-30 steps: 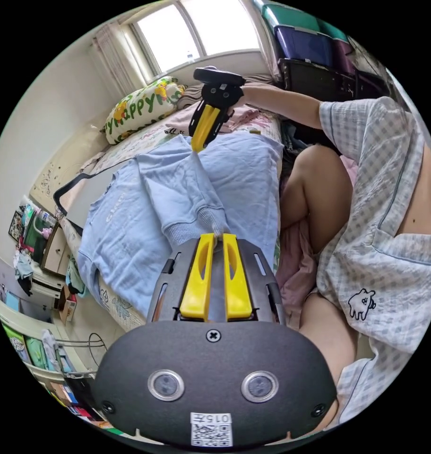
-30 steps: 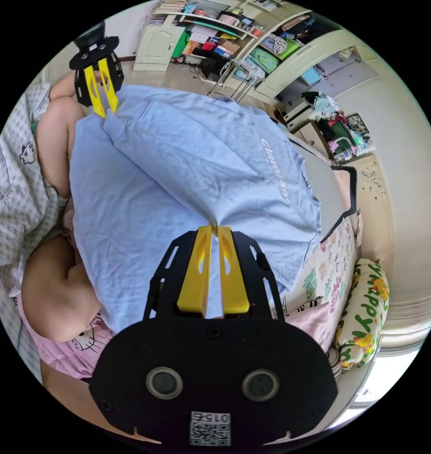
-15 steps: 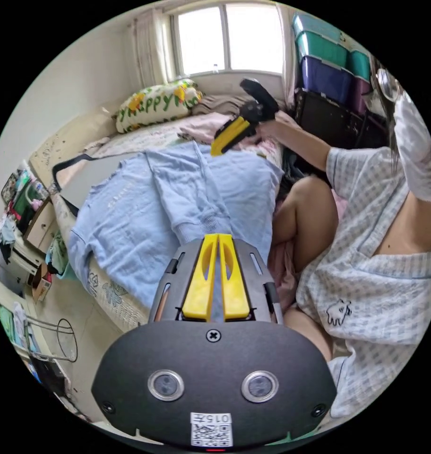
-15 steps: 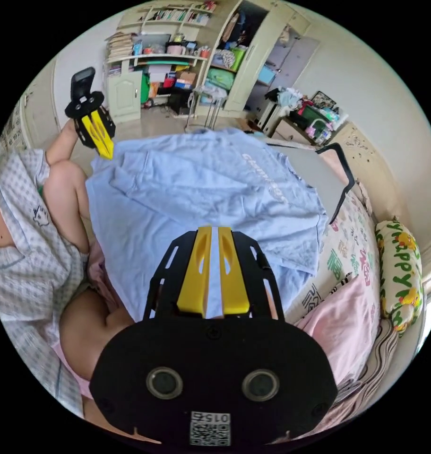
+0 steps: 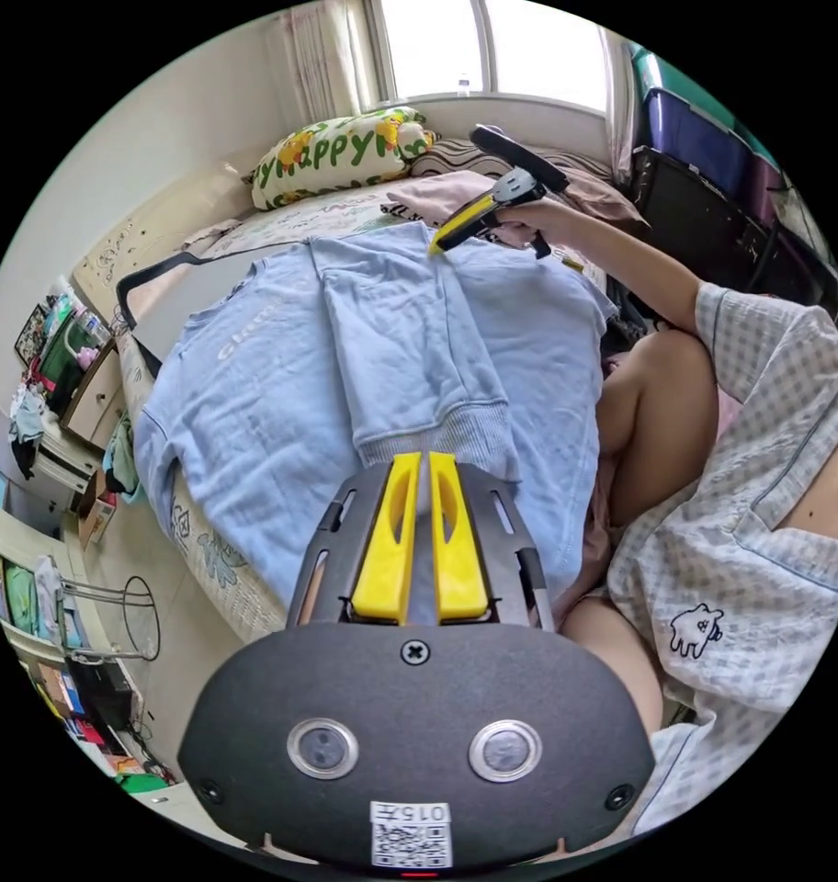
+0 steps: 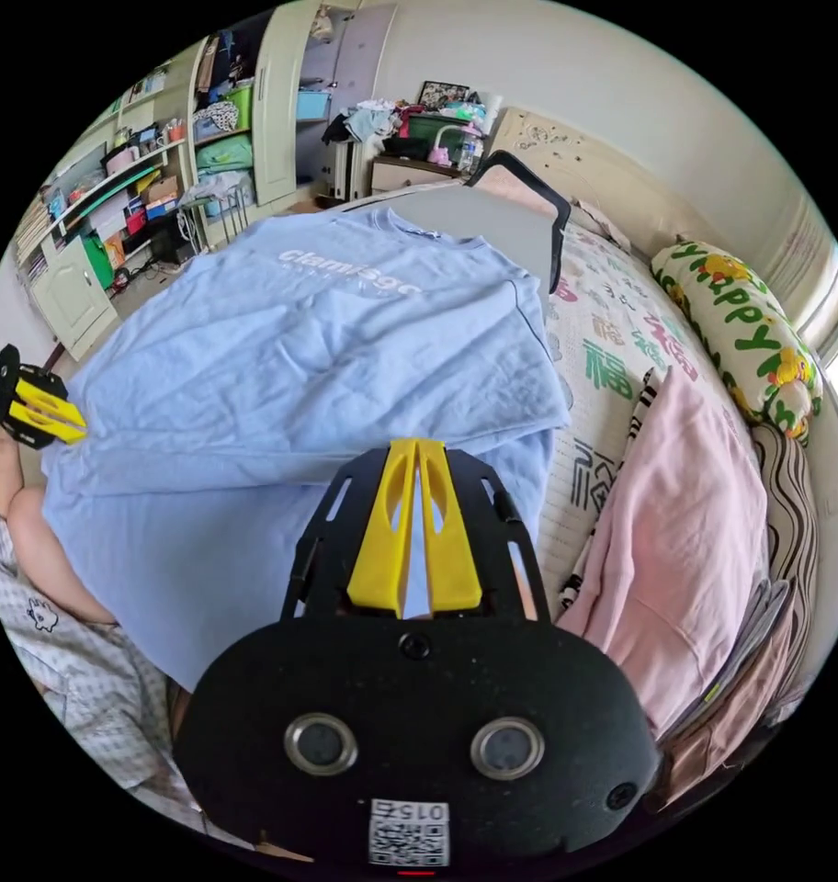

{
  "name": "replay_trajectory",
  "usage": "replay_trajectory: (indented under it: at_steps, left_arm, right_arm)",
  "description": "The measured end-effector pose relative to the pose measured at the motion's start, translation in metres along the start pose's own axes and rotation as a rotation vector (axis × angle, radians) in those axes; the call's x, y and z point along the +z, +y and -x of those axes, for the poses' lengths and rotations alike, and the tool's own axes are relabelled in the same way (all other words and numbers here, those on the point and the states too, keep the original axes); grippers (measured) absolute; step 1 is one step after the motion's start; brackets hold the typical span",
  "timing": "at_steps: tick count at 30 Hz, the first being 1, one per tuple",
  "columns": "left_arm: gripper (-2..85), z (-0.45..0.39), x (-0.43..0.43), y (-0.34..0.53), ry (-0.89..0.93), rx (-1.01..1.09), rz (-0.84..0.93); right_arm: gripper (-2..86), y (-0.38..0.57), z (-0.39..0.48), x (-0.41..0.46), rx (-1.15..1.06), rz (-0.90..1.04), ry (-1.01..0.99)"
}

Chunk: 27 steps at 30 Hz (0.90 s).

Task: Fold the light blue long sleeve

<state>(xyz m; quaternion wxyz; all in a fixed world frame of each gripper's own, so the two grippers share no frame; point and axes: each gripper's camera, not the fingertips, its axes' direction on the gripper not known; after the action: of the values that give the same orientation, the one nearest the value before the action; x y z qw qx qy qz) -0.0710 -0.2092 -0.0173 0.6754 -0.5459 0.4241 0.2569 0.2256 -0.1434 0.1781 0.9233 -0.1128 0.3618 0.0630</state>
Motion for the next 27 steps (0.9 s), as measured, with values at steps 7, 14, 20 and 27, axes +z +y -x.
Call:
replay_trajectory:
  at_steps: [7, 14, 20, 27]
  left_arm:
    - [6.2, 0.034, -0.016, 0.008, -0.078, -0.225, -0.190]
    - [6.9, 0.042, 0.016, -0.004, -0.003, -0.231, -0.113]
    - [3.8, 0.042, 0.024, -0.005, 0.030, -0.217, -0.089]
    - [2.1, 0.050, 0.025, -0.006, 0.071, -0.215, -0.061]
  right_arm:
    - [0.9, -0.074, -0.047, -0.014, 0.093, -0.120, 0.059]
    - [10.3, -0.172, -0.096, 0.069, 0.279, 0.054, -0.171]
    - [6.8, -0.210, -0.106, 0.119, 0.331, 0.147, 0.079]
    - [5.0, -0.225, -0.104, 0.135, 0.309, 0.149, 0.176]
